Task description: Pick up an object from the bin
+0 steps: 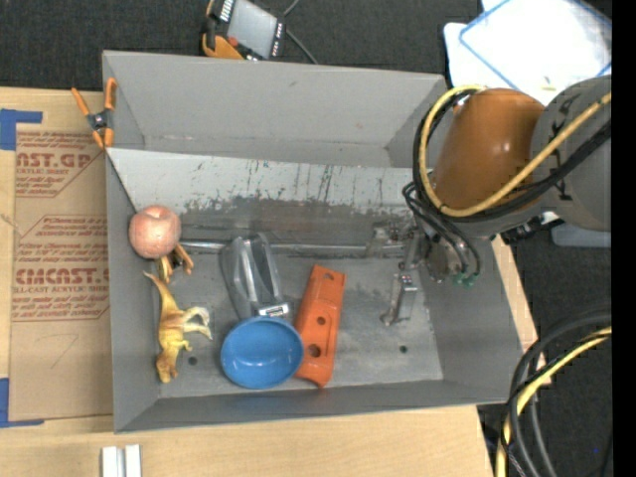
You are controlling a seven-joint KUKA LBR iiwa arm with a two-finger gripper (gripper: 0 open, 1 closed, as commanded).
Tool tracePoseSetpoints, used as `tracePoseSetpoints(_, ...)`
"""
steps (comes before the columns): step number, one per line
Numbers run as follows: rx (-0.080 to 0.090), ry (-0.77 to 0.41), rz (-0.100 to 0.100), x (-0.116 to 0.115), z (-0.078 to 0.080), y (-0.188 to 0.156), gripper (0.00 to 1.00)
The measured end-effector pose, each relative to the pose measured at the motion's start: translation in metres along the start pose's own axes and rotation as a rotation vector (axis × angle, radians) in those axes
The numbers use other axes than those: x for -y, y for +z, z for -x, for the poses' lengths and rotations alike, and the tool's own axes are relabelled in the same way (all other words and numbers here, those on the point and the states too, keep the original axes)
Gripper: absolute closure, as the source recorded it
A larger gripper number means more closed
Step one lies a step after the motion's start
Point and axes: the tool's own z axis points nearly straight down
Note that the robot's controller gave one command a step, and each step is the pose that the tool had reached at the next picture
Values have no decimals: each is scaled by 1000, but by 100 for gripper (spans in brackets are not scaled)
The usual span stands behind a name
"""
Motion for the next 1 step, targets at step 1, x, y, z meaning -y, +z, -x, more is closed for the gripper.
tracePoseSetpoints(1,0,0,0,0,0,0,0)
